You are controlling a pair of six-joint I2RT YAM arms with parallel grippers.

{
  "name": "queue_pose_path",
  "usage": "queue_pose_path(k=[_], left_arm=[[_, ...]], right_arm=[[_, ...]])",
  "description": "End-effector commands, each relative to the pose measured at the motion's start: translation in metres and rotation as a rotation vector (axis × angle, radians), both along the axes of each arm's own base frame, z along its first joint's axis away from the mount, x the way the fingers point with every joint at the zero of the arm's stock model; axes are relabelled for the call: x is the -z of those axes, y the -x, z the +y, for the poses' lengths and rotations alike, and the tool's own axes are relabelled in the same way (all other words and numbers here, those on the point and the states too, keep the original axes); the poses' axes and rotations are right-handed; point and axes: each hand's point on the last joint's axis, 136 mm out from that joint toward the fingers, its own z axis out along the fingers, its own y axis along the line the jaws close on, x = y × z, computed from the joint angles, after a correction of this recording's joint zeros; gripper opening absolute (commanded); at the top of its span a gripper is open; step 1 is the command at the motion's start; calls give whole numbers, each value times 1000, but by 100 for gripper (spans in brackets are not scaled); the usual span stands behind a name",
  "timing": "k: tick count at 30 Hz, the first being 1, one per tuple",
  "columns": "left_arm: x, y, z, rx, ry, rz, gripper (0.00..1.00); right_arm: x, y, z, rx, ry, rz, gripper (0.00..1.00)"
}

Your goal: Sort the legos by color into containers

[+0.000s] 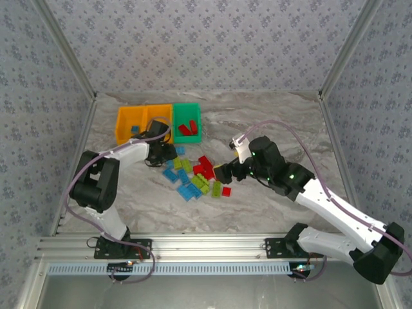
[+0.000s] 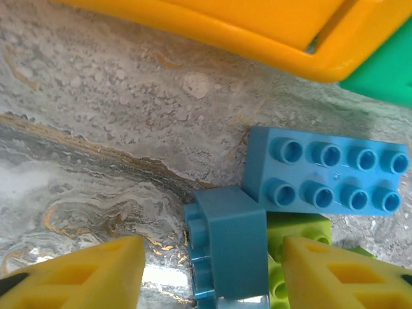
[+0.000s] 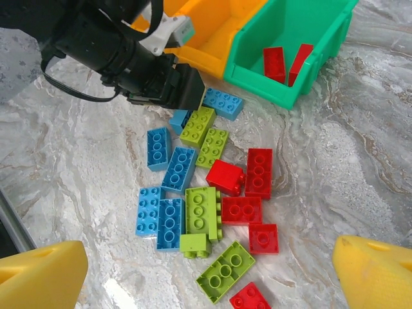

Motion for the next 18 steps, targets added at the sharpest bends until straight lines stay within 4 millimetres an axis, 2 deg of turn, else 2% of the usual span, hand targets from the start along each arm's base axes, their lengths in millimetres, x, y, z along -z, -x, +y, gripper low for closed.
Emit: queue_pose_path(k=[1, 5, 15, 18], left_arm=[[0, -5, -3, -12, 27, -7, 50], [0, 4, 4, -19, 13, -6, 42], [-17, 15, 15, -36, -4, -54, 23], [-21, 16, 16, -34, -2, -64, 21]], right_arm=[[2, 1, 1, -6, -8, -3, 100], [4, -5, 6, 2, -11, 1, 100], [14, -11, 15, 2, -11, 33, 100], [15, -10, 15, 6, -9, 37, 100]])
